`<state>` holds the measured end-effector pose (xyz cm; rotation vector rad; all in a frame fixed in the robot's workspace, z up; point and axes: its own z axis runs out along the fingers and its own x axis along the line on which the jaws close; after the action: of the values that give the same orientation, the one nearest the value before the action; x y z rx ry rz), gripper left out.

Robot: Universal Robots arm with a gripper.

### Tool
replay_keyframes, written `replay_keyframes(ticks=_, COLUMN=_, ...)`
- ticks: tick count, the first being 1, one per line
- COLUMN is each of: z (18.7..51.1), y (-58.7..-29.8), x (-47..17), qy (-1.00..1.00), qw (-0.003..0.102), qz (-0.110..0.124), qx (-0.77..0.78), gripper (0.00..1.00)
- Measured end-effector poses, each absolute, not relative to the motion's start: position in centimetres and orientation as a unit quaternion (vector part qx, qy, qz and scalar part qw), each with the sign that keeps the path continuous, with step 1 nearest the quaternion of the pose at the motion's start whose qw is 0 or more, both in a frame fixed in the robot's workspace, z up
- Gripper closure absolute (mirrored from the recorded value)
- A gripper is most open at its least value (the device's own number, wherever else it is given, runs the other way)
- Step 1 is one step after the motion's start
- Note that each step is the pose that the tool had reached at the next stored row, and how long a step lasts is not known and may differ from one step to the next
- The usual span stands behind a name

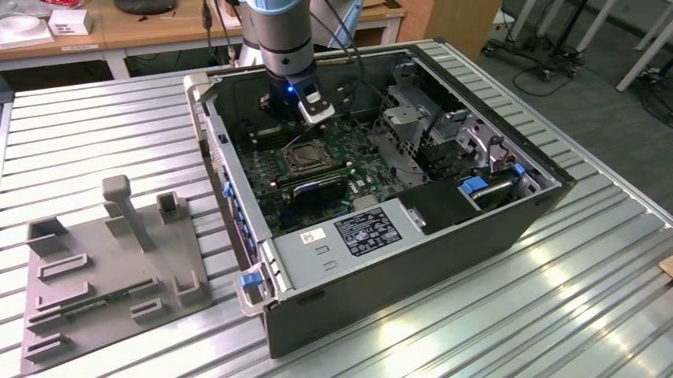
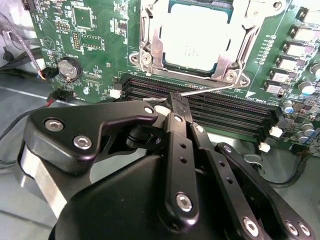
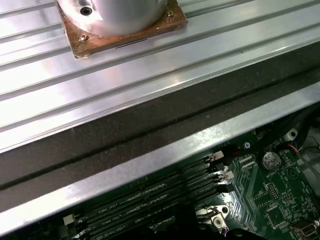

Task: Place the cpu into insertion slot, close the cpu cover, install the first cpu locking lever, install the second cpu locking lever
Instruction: 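Install the first cpu locking lever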

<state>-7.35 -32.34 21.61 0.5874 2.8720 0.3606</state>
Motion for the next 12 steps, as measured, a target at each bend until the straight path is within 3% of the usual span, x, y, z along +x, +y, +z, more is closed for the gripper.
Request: replay_keyframes(ticks=12, z=21.19, y=-32.33, x=-7.35, qy=0.968, qw=0.095, qz=0.122, qx=0.199, gripper=0.89)
